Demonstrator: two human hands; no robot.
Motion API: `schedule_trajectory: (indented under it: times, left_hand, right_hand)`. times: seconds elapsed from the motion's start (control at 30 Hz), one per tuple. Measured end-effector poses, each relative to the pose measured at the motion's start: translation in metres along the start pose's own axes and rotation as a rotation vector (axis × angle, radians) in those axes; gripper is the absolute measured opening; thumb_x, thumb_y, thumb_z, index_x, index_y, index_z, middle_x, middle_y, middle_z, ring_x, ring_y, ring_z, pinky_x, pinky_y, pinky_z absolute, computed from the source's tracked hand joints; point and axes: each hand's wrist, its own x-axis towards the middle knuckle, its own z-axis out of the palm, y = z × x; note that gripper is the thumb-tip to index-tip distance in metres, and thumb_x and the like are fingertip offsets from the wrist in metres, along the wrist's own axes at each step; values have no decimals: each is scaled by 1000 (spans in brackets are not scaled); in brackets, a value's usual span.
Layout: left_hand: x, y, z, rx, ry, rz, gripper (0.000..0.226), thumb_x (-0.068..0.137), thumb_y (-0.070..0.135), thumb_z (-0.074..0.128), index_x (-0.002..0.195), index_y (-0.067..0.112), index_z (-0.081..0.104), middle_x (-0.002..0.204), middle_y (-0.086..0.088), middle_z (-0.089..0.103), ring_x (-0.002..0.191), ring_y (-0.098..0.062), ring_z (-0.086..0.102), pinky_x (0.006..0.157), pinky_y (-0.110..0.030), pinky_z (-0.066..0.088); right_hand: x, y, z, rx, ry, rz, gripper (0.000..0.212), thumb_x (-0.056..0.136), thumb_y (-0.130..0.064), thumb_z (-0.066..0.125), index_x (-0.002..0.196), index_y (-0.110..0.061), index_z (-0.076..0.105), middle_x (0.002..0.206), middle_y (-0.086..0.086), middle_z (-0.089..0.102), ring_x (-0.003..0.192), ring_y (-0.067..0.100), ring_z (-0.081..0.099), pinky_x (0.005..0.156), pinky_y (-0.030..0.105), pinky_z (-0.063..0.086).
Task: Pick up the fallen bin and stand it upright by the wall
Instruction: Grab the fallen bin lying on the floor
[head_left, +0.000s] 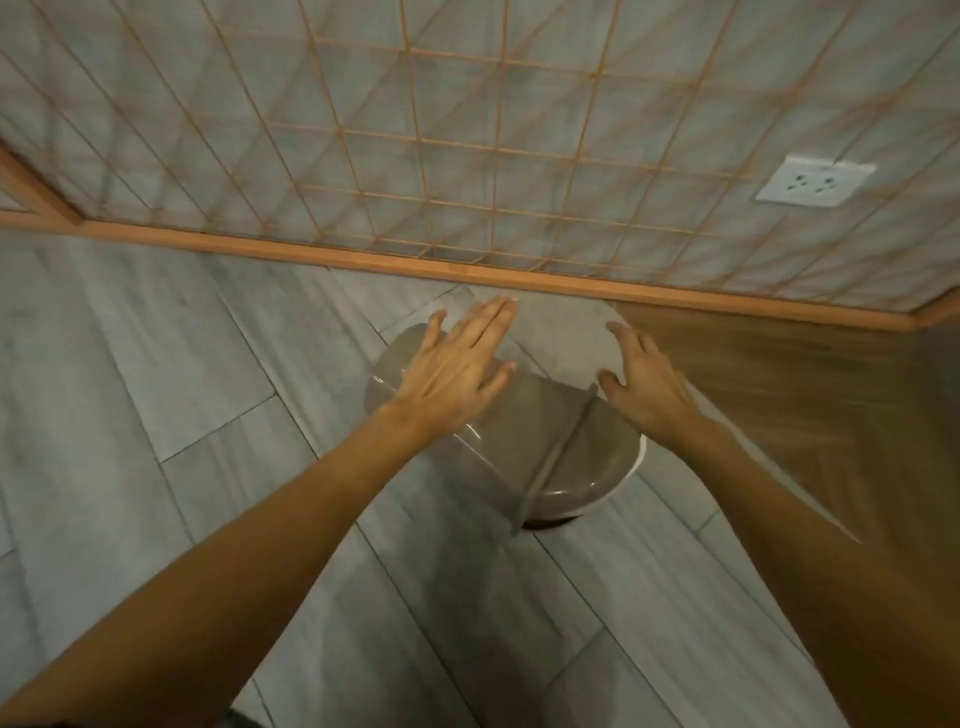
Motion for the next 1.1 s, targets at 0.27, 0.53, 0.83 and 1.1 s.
schedule_trajectory:
  times: [0.27, 0.53, 0.83, 1.1]
  left_hand:
    - [-16, -3, 49, -11, -166, 54, 59, 100, 42, 31, 152, 17, 17, 162, -1, 16, 145, -18, 26, 118, -51, 10]
    - [-22, 52, 57, -167, -268, -158, 41, 95, 48, 43, 113, 11, 47, 119, -9, 54, 106, -31, 57, 84, -42, 45]
    - [-3, 79, 73, -243, -301, -221, 30, 93, 25, 53, 111, 1, 47, 114, -24, 61, 105, -47, 58, 82, -46, 48]
    - [9, 59, 53, -454, -241, -255, 21, 98, 26, 47, 98, 6, 44, 102, -19, 61, 97, -37, 59, 71, -35, 41]
  right_hand:
    - [16, 20, 28, 142, -212, 27, 46, 85, 4, 43, 125, -11, 61, 129, 14, 61, 122, 31, 54, 97, 31, 41]
    - [22, 32, 34, 291, -160, 94, 32, 90, -6, 50, 117, -15, 66, 113, 17, 68, 109, 32, 59, 87, 34, 46]
    - [17, 35, 37, 393, -97, 145, 29, 92, -12, 53, 119, -15, 64, 109, 13, 66, 106, 29, 59, 86, 35, 47]
    - [9, 74, 29, 843, 85, 642, 45, 99, -30, 43, 137, -8, 44, 131, 13, 52, 116, 31, 50, 96, 47, 40]
